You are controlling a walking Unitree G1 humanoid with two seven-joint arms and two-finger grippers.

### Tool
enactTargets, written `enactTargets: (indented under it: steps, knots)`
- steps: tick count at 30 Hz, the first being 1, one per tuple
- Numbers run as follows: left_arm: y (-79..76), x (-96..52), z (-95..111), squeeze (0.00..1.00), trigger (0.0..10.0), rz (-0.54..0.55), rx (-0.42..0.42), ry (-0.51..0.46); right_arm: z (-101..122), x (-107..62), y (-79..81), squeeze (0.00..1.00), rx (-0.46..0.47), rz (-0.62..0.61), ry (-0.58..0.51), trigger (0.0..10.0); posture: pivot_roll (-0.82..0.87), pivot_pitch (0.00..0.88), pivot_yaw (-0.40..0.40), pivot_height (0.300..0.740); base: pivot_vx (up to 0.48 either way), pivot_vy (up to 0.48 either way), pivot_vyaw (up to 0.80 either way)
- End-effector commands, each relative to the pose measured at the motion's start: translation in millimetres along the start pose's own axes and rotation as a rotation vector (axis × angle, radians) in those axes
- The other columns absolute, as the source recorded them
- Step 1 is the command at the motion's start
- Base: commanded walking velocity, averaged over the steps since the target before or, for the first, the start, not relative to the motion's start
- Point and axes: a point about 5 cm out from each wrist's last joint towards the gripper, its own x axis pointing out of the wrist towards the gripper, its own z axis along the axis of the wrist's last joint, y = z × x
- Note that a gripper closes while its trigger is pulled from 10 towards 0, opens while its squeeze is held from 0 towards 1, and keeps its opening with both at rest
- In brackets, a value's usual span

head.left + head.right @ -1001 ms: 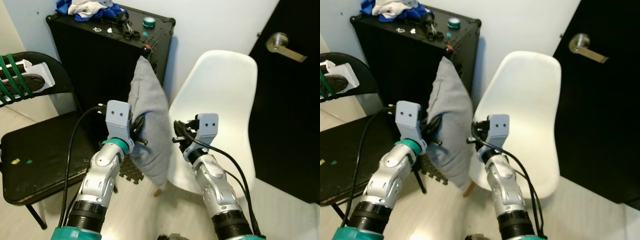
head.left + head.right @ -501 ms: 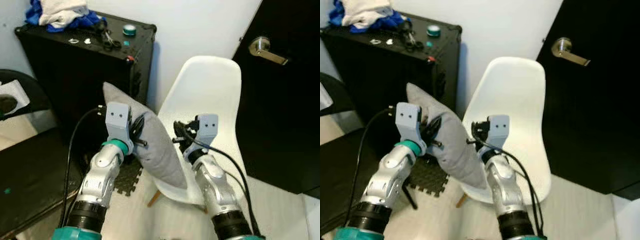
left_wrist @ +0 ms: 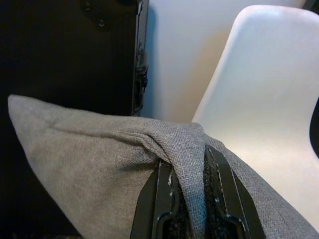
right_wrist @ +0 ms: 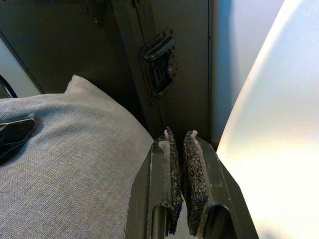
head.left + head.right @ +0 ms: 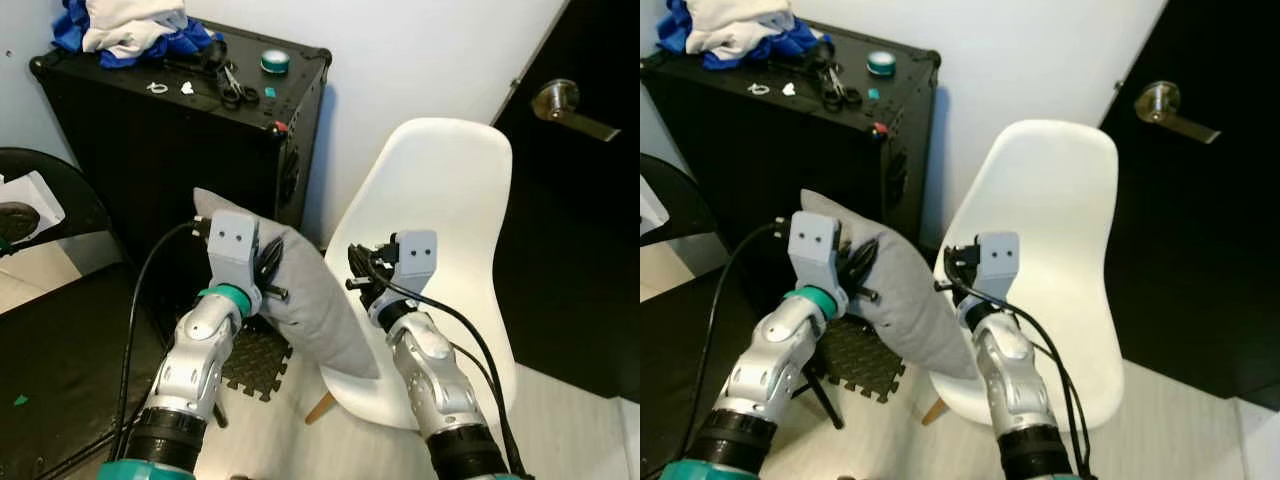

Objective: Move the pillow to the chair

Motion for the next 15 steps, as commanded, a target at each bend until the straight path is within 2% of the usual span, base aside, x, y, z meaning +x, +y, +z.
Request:
enactTargets:
  steps: [1, 10, 15]
  knots:
    - [-4.9, 1.7, 14.4, 0.00, 10.0, -0.020, 0.024, -0.077, -7.7, -3.6, -3.4, 0.00, -0.004, -0.013, 0.038, 10.0, 0.05, 0.021, -0.004, 0.740, 0.000, 0.000, 0.00]
    - [-6.3, -2.1, 13.3, 0.00, 10.0, -0.045, 0.053, -0.072, -10.5, -4.4, -2.9, 0.00, -0.006, -0.012, 0.052, 10.0, 0.06, 0.028, -0.003, 0.740, 0.000, 0.000, 0.00]
    - [-8.4, -2.7, 13.3, 0.00, 10.0, -0.047, 0.052, -0.073, -11.7, -5.4, -4.1, 0.00, -0.007, -0.013, 0.058, 10.0, 0.06, 0.030, -0.005, 0.740, 0.000, -0.295, 0.00]
